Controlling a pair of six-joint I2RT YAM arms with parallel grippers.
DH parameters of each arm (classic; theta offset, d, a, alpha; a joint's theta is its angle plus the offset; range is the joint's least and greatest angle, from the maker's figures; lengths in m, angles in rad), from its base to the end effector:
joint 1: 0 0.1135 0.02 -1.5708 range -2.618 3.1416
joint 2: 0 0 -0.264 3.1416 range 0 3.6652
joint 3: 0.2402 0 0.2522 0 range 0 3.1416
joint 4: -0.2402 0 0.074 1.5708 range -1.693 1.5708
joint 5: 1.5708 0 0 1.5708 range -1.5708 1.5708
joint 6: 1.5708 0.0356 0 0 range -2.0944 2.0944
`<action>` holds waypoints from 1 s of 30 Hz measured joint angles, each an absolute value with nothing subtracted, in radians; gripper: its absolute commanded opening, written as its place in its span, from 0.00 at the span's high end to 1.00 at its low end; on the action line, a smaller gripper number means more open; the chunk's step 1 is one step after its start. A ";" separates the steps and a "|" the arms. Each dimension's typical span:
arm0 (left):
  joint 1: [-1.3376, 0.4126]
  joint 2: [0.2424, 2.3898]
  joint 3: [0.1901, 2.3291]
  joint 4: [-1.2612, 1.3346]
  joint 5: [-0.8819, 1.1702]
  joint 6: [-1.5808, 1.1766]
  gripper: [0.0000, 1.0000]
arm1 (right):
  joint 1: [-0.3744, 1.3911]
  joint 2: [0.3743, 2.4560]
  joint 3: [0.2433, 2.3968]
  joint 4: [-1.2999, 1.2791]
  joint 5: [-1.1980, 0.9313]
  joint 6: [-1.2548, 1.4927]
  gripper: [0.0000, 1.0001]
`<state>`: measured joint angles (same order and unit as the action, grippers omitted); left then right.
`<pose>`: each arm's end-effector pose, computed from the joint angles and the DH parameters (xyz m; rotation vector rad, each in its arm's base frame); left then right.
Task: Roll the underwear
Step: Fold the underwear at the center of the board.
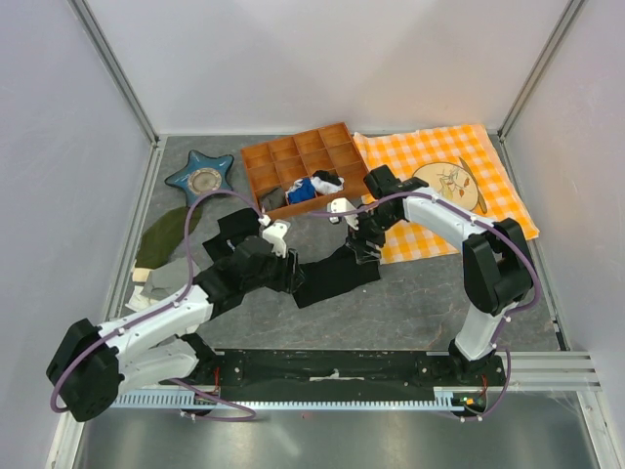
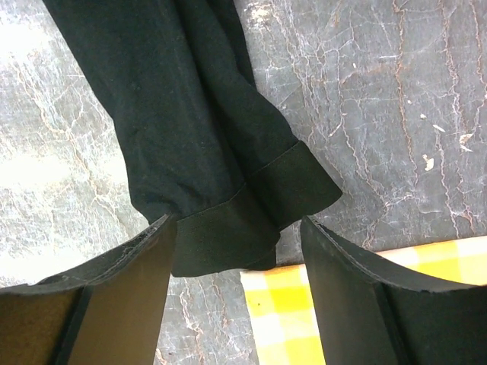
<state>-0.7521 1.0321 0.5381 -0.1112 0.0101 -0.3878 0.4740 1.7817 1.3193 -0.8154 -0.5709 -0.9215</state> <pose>0.1595 -0.1498 0.2144 0.4139 2.2143 -0.6467 0.3038 0.1775 0.2165 -1.7945 1.9612 0.6730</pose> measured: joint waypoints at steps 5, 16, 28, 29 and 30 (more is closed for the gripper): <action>-0.752 1.083 0.537 -0.110 0.032 -0.372 0.38 | 0.474 1.795 1.338 -0.839 -0.570 -0.986 0.19; -0.752 1.185 0.561 -0.106 0.053 -0.258 0.31 | 0.474 1.841 1.407 -0.945 -0.623 -1.271 0.10; -0.752 1.114 0.577 -0.133 0.025 -0.255 0.30 | 0.474 2.007 1.516 -1.009 -0.639 -1.314 0.14; -0.752 1.113 0.577 -0.133 0.025 -0.256 0.30 | 0.474 2.013 1.520 -1.018 -0.639 -1.314 0.16; -0.752 1.113 0.577 -0.133 0.025 -0.256 0.30 | 0.474 2.018 1.523 -1.022 -0.639 -1.314 0.16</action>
<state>-0.7521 1.1133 0.5766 -0.1329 0.0250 -0.2558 0.4736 2.0178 1.5227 -1.0222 -0.6392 -1.3136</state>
